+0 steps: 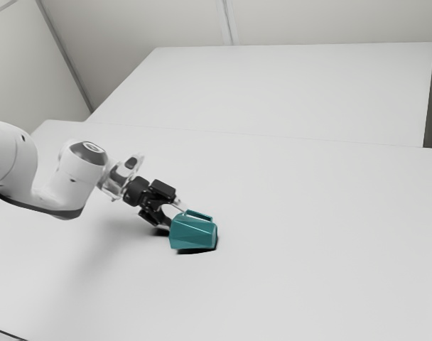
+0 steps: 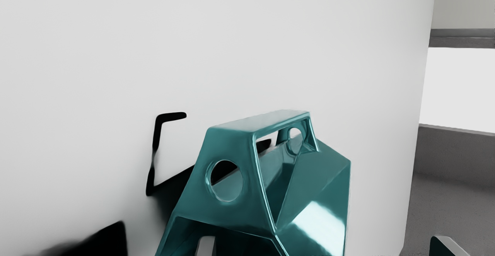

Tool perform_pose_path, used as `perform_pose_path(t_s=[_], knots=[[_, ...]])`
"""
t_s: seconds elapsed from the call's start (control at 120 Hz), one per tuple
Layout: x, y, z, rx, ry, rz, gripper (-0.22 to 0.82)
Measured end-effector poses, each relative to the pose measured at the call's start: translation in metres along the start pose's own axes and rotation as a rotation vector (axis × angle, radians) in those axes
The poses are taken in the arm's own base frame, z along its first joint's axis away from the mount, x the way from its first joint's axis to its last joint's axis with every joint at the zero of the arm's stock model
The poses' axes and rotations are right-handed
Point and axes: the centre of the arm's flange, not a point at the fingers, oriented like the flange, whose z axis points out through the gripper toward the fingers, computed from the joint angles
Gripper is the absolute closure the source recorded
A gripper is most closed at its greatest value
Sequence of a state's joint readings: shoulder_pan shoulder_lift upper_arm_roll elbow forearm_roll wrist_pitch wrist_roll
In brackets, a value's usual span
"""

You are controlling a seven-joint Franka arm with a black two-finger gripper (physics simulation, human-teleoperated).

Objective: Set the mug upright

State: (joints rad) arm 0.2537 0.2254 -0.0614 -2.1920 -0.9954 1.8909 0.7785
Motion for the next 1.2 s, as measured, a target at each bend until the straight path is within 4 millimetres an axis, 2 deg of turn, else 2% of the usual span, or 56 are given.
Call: perform_pose_path(t_s=[0.375,0.425,0.575,0.692,0.9,1.108,1.2], knots=[[-0.003,0.008,0.021,-0.036,-0.005,0.037,0.00],[-0.005,0.008,0.024,-0.042,-0.004,0.037,0.08],[-0.005,0.009,0.025,-0.050,0.001,0.046,0.45],[-0.001,0.013,0.022,-0.047,0.005,0.066,0.62],[0.005,0.027,0.025,-0.039,-0.002,0.109,0.73],[0.008,0.036,0.024,-0.034,-0.001,0.133,0.76],[0.009,0.048,0.022,-0.028,0.001,0.156,0.77]])
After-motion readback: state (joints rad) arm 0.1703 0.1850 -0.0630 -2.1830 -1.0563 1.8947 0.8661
